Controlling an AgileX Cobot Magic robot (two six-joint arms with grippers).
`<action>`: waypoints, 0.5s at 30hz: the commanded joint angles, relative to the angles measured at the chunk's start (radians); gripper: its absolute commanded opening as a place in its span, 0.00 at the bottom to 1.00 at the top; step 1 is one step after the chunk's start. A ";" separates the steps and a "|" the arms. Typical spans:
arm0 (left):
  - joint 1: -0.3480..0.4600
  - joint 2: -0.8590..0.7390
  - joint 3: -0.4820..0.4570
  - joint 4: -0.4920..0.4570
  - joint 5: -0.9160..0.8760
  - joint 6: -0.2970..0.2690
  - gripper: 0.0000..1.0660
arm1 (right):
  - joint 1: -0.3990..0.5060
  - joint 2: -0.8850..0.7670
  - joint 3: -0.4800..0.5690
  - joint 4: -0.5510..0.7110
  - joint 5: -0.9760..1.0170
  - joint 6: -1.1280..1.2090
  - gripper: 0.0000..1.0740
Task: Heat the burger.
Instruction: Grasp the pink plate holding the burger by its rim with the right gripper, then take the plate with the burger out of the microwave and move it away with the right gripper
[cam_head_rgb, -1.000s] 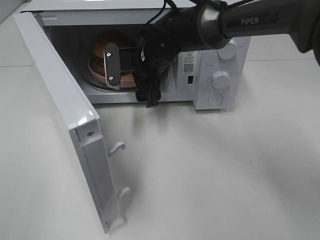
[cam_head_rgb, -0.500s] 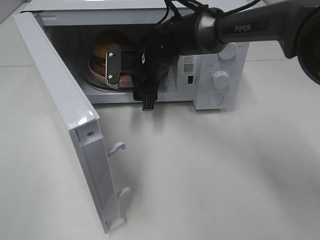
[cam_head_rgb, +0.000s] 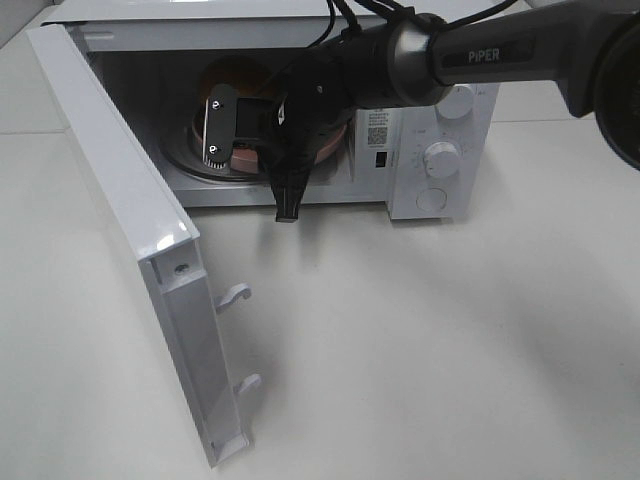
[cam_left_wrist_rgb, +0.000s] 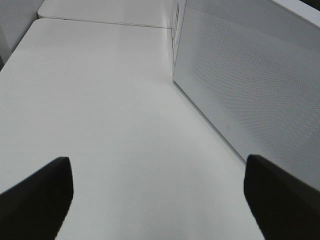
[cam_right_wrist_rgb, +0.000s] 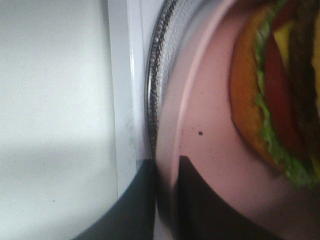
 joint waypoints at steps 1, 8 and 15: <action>0.000 -0.006 0.001 -0.005 0.006 0.001 0.79 | -0.004 -0.013 -0.003 0.024 0.018 0.008 0.00; 0.000 -0.006 0.001 -0.005 0.006 0.001 0.79 | 0.002 -0.034 -0.003 0.049 0.092 -0.068 0.00; 0.000 -0.006 0.001 -0.005 0.006 0.001 0.79 | 0.007 -0.053 -0.003 0.131 0.164 -0.198 0.00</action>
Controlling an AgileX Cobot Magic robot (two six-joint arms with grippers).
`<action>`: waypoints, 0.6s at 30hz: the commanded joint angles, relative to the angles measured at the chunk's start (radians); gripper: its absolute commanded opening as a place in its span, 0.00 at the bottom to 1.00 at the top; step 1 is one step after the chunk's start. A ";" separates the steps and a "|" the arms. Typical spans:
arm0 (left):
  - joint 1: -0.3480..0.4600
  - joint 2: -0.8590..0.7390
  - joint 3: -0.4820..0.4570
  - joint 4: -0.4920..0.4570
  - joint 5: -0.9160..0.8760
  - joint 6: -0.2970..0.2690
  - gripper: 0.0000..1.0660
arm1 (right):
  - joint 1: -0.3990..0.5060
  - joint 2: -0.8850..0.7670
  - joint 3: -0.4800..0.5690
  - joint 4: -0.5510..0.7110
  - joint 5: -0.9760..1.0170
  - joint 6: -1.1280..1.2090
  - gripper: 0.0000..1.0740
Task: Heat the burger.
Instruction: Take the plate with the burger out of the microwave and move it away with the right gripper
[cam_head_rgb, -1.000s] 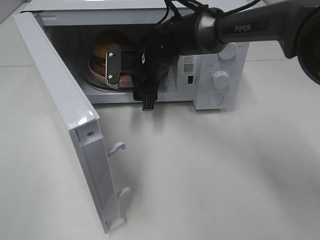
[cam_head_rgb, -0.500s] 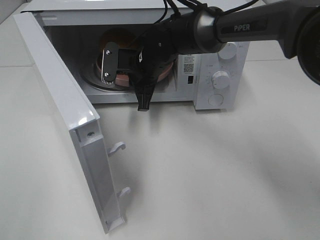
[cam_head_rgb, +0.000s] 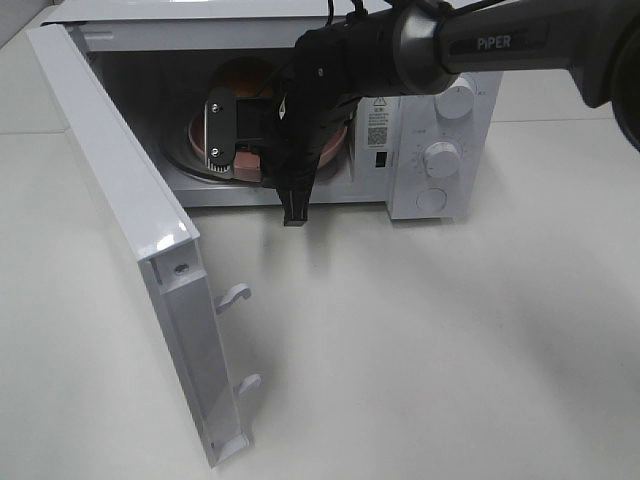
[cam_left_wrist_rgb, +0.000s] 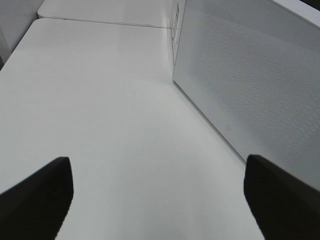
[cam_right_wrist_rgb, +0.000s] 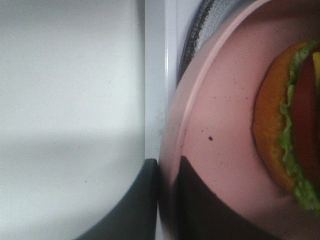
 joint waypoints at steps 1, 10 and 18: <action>0.000 -0.006 0.001 -0.005 0.006 0.001 0.79 | 0.002 -0.030 -0.003 0.055 0.085 -0.087 0.00; 0.000 -0.006 0.001 -0.005 0.006 0.001 0.79 | 0.002 -0.096 0.028 0.008 0.128 -0.120 0.00; 0.000 -0.006 0.001 -0.005 0.006 0.001 0.79 | 0.000 -0.186 0.177 -0.010 0.053 -0.205 0.00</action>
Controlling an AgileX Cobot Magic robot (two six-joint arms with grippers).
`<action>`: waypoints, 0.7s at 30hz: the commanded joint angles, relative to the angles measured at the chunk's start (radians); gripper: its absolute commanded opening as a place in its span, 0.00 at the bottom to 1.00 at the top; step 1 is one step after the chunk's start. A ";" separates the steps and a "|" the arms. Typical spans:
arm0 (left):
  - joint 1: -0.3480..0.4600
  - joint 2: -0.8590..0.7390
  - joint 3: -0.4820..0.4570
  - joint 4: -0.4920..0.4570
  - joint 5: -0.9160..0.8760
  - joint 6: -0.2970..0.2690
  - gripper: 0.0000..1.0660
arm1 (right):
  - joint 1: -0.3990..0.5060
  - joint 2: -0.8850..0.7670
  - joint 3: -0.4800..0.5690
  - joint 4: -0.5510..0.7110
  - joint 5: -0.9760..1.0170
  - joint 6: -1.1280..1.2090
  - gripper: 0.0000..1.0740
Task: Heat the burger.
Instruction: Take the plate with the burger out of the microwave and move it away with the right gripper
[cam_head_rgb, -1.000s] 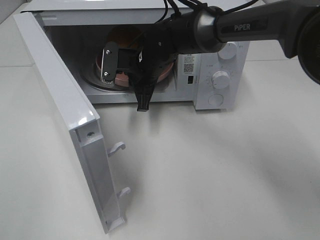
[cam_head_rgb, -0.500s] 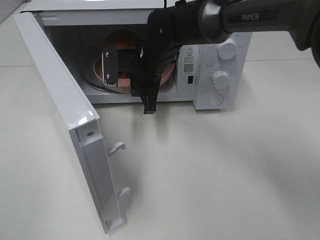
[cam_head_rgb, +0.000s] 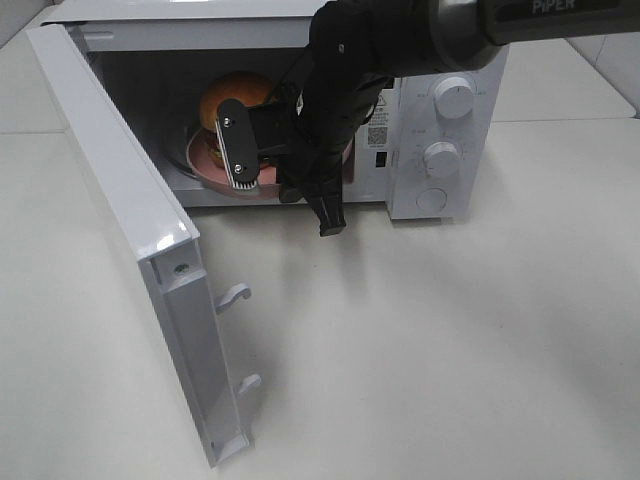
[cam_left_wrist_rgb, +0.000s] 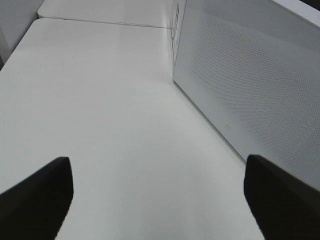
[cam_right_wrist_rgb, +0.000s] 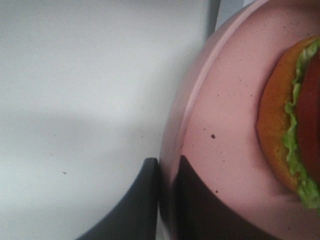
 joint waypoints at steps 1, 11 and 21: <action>0.000 -0.006 0.001 -0.005 0.006 0.001 0.79 | -0.003 -0.052 0.039 -0.017 -0.050 -0.037 0.00; 0.000 -0.006 0.001 -0.005 0.006 0.001 0.79 | -0.015 -0.137 0.166 -0.005 -0.087 -0.201 0.00; 0.000 -0.006 0.001 -0.005 0.006 0.001 0.79 | -0.015 -0.205 0.241 0.066 -0.117 -0.318 0.00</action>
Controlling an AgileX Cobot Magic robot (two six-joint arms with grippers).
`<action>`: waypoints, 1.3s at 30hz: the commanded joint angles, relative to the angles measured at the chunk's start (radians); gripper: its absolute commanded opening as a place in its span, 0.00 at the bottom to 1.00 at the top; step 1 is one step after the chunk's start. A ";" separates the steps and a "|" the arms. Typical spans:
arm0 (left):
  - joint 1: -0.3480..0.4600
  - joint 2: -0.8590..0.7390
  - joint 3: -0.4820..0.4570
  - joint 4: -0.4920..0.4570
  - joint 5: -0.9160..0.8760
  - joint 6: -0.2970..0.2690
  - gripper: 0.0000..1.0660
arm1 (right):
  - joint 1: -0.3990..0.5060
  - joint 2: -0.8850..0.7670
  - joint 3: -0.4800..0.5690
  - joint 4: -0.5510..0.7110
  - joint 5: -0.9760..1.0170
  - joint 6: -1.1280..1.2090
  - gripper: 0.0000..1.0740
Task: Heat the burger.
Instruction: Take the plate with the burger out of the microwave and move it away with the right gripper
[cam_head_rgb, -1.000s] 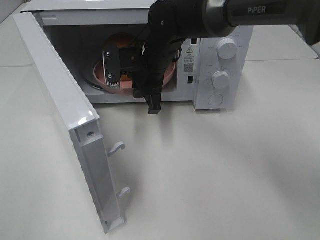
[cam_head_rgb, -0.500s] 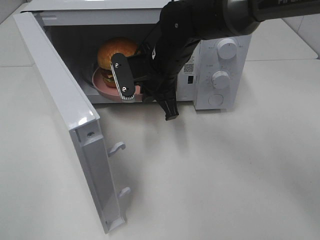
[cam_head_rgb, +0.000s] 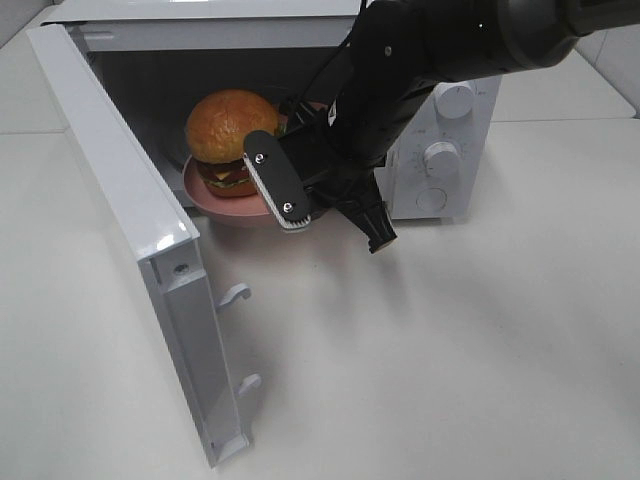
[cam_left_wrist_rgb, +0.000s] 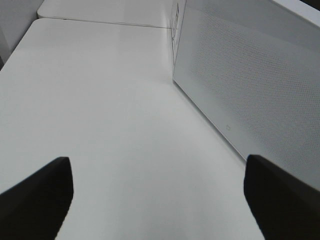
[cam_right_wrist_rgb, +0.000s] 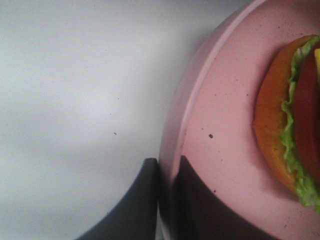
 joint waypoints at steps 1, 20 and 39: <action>0.000 -0.006 0.001 -0.005 0.006 0.001 0.79 | -0.011 -0.060 0.026 0.017 -0.079 -0.017 0.00; 0.000 -0.006 0.001 -0.005 0.006 0.001 0.79 | -0.009 -0.289 0.343 0.055 -0.206 -0.062 0.00; 0.000 -0.006 0.001 -0.005 0.006 0.001 0.79 | -0.007 -0.492 0.541 0.050 -0.218 -0.051 0.00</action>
